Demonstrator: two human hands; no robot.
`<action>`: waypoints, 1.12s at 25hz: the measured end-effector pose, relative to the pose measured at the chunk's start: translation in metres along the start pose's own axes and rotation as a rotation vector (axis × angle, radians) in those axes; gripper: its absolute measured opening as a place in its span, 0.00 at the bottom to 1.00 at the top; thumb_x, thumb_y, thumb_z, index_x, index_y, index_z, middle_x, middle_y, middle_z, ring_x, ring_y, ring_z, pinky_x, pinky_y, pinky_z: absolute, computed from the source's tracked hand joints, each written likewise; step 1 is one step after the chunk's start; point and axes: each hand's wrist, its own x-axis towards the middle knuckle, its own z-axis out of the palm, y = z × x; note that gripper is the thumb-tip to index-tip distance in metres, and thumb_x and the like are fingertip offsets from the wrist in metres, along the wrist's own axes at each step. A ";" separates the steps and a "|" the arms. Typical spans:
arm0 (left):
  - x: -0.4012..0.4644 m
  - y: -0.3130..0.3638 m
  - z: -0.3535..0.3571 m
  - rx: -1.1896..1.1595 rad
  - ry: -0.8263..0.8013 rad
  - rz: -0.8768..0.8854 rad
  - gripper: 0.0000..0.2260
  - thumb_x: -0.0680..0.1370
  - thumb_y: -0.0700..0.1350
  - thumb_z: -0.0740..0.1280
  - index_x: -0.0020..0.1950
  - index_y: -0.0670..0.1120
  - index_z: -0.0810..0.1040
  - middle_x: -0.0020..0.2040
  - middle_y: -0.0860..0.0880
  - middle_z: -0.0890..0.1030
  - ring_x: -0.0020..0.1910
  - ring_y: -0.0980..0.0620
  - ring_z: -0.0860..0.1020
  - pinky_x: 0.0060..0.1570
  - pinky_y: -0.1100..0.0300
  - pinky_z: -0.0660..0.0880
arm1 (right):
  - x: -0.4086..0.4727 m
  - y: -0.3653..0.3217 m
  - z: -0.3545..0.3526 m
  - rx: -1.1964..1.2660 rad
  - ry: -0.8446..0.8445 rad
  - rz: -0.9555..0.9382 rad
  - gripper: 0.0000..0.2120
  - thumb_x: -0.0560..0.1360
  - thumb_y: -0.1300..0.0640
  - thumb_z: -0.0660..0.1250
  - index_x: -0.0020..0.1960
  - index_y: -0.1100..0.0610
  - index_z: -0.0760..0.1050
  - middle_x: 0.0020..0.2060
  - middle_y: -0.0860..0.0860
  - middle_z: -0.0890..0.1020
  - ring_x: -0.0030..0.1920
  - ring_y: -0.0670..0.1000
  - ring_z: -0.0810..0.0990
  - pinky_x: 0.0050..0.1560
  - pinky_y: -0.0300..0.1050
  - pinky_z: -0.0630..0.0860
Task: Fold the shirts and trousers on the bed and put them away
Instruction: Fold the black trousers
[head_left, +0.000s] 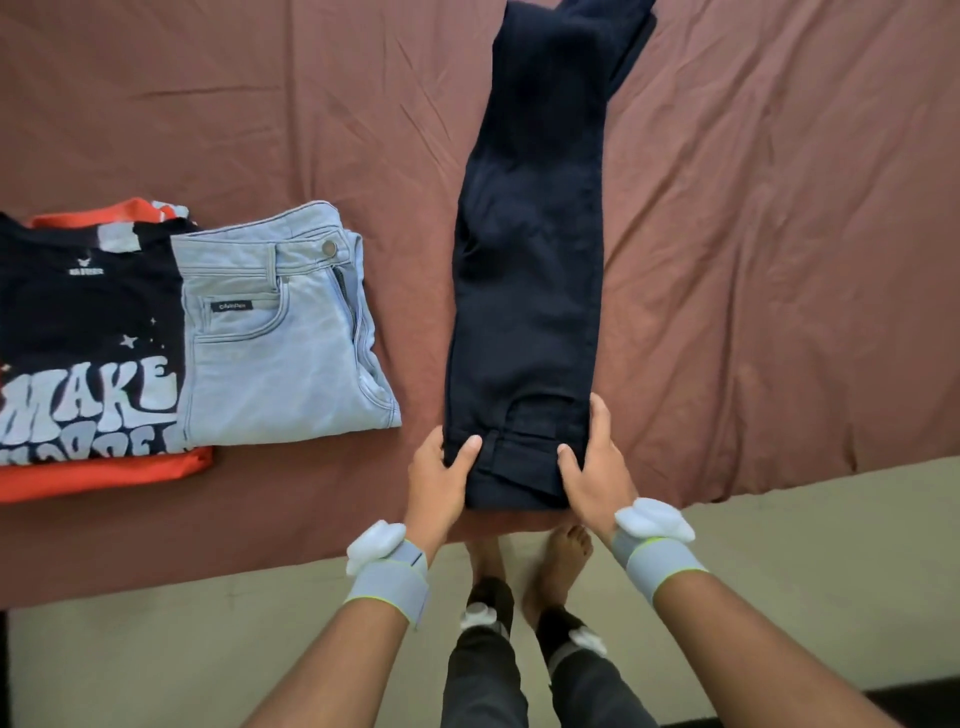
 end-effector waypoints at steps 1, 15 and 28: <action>0.000 0.001 -0.002 -0.026 -0.017 -0.013 0.11 0.76 0.52 0.70 0.55 0.49 0.79 0.49 0.51 0.85 0.51 0.49 0.82 0.54 0.48 0.78 | -0.003 0.004 0.000 -0.014 -0.007 -0.020 0.35 0.78 0.60 0.60 0.77 0.45 0.45 0.73 0.50 0.66 0.69 0.55 0.70 0.66 0.48 0.67; -0.035 0.009 -0.038 -0.079 -0.220 -0.162 0.34 0.71 0.45 0.73 0.69 0.70 0.61 0.52 0.43 0.85 0.49 0.44 0.84 0.54 0.40 0.79 | -0.057 0.014 -0.016 0.427 -0.242 0.030 0.18 0.64 0.60 0.60 0.48 0.49 0.82 0.45 0.45 0.84 0.49 0.49 0.82 0.50 0.41 0.77; 0.154 0.196 -0.023 0.149 -0.333 0.065 0.17 0.79 0.51 0.68 0.64 0.45 0.72 0.58 0.51 0.80 0.55 0.57 0.76 0.47 0.71 0.73 | 0.129 -0.109 -0.099 0.643 0.106 0.209 0.27 0.77 0.51 0.68 0.72 0.54 0.62 0.48 0.49 0.74 0.40 0.44 0.74 0.35 0.39 0.72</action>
